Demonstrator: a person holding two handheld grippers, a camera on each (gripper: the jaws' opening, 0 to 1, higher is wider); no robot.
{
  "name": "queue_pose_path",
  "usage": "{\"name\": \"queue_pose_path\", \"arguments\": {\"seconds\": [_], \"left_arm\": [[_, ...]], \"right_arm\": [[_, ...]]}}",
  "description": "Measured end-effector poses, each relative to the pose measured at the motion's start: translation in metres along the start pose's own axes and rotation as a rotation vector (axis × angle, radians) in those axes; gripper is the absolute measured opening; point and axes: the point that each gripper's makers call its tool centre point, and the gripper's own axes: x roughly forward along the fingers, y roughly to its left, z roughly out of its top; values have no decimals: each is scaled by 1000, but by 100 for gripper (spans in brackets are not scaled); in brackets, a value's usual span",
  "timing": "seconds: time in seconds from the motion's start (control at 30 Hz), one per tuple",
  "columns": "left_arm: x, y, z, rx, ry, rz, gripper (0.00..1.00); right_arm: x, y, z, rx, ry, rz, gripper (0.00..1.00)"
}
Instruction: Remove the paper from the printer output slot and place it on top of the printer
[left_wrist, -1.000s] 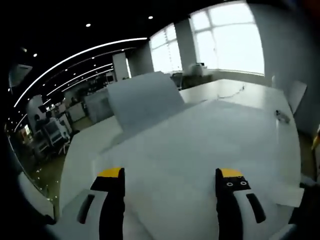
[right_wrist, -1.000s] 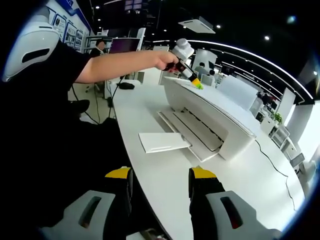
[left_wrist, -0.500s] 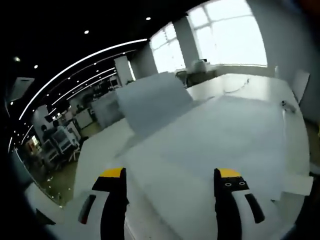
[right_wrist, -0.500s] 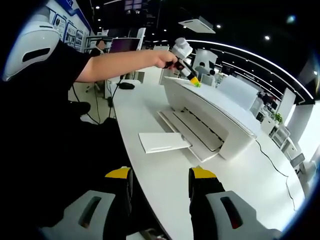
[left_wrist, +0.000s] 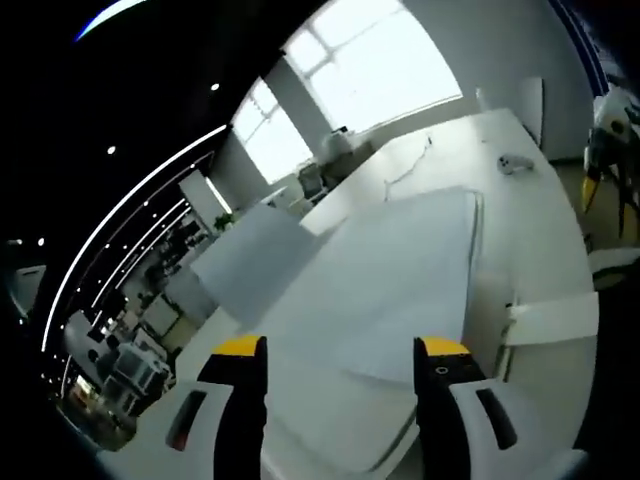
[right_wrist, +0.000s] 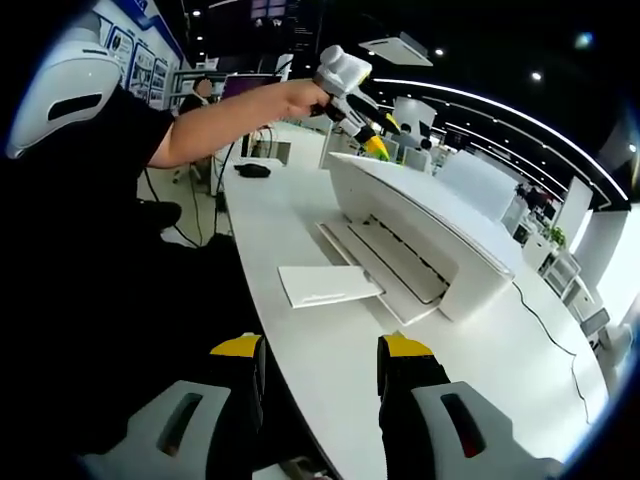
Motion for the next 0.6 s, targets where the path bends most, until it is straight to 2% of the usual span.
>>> {"name": "queue_pose_path", "arguments": {"seconds": [0.3, 0.6], "left_arm": [[-5, -37, -6, 94, 14, -48, 57], [-3, -57, -18, 126, 20, -78, 55]], "right_arm": [[5, 3, 1, 0, 1, 11, 40], [4, 3, 1, -2, 2, 11, 40]]}}
